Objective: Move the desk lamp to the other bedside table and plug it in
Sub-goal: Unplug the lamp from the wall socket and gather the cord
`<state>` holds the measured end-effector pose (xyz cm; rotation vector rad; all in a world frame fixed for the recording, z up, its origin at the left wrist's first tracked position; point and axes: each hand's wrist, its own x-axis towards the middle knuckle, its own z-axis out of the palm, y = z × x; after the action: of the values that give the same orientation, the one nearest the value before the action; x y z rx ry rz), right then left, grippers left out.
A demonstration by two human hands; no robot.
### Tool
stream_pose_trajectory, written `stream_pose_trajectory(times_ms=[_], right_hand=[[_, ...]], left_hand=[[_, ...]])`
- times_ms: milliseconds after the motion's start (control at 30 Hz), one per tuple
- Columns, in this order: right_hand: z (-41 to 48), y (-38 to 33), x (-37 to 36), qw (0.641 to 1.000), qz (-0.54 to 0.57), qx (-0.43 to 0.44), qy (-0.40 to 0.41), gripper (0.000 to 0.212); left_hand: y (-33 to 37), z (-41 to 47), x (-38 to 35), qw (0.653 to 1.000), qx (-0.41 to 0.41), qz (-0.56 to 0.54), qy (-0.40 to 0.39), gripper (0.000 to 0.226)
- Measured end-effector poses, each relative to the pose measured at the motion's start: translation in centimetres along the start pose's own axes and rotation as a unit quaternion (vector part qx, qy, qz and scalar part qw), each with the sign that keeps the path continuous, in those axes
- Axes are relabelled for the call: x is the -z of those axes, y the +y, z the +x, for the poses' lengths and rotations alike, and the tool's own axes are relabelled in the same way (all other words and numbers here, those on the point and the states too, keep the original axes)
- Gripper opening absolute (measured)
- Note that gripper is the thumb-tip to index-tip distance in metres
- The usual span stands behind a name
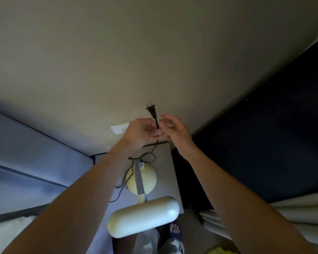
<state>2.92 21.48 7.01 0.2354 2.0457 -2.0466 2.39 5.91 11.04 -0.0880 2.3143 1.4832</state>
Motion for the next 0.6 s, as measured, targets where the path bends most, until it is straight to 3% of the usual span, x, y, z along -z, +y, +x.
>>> stream_pose_trajectory(times_ms=[200,333,400,600], right_hand=[[-3.1,-3.9,-1.7,0.980,-0.090,0.048,-0.169,0.017],[-3.7,-6.4,-3.2,0.969,-0.155,0.052,-0.185,0.013],[-3.6,-6.3,-3.3,0.960,-0.208,0.046,-0.182,0.010],[-4.9,-8.2,-3.8,0.961,-0.105,-0.017,-0.257,0.009]], left_hand=[[8.6,-4.1,4.5,0.989,-0.093,0.000,0.114,0.018],[13.8,-7.0,6.5,0.973,-0.167,-0.031,0.155,0.007],[16.1,-8.4,8.2,0.956,-0.212,-0.054,0.197,0.016],[18.4,-10.9,14.2,0.919,-0.252,-0.058,0.296,0.011]])
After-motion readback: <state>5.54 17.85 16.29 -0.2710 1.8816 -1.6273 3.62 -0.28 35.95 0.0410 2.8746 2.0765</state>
